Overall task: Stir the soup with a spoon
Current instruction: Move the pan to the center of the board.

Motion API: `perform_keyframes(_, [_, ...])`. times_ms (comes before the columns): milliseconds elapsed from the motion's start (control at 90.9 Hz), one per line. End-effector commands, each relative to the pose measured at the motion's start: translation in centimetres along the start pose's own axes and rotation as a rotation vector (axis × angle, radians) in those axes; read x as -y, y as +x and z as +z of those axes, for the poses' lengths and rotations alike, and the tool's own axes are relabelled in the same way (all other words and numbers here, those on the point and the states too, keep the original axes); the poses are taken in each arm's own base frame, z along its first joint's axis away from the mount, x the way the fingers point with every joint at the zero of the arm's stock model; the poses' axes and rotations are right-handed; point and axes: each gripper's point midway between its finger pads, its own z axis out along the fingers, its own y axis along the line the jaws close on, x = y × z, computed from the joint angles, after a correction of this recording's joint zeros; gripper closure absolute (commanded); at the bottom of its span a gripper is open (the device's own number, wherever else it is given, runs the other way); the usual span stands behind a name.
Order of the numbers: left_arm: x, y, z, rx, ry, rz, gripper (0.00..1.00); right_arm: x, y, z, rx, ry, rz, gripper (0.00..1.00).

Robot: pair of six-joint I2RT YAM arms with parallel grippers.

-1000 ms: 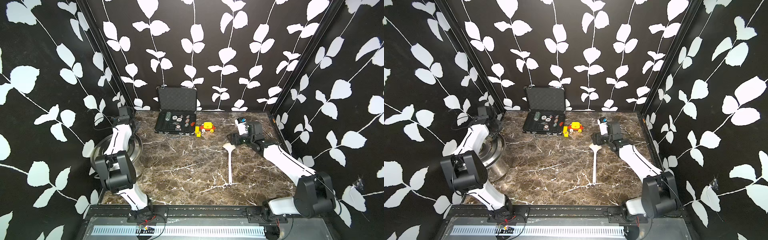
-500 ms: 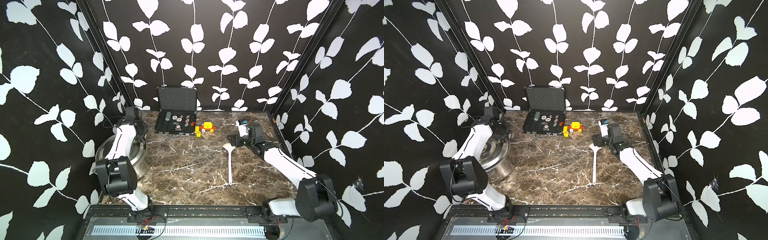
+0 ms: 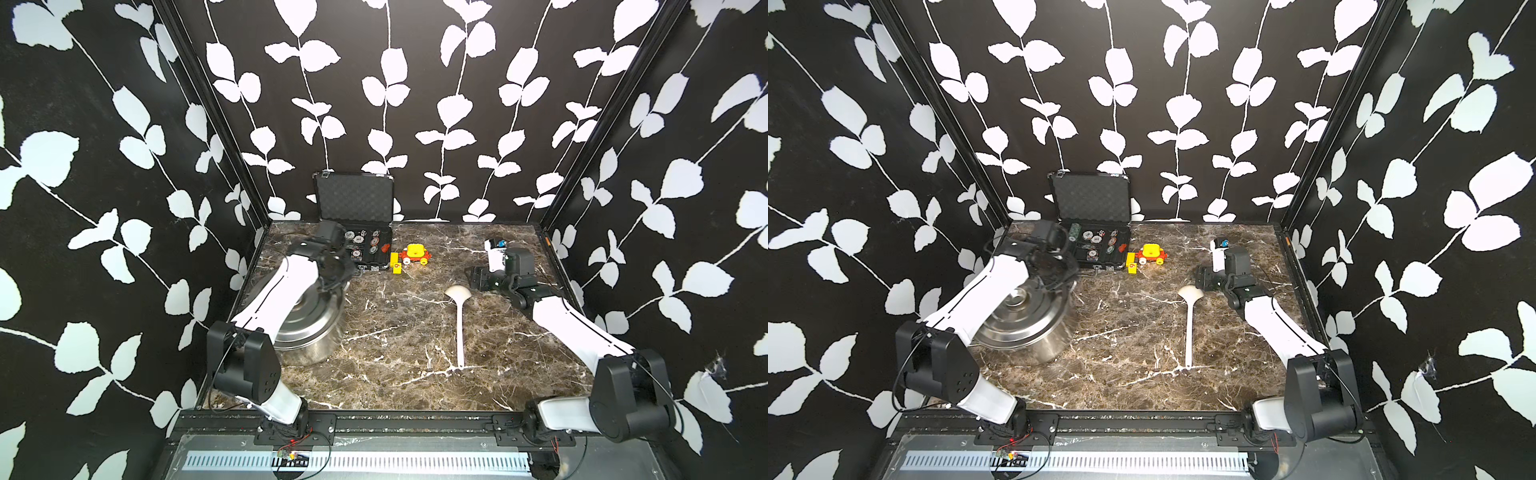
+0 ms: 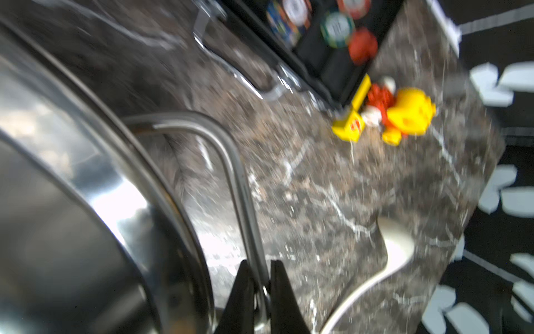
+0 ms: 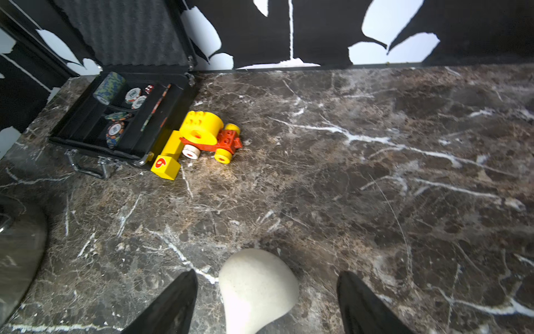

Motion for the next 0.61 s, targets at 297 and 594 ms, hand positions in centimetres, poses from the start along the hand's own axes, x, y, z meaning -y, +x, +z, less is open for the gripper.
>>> perform_keyframes(297, [13.8,11.7,1.9,-0.251,0.188,0.193,1.00,2.6,-0.4,-2.1,0.047,0.105,0.046,0.22])
perform_keyframes(594, [19.0,17.7,2.6,-0.330,0.258,0.329,1.00,3.6,-0.2,-3.1,0.060,0.141,0.079,0.23])
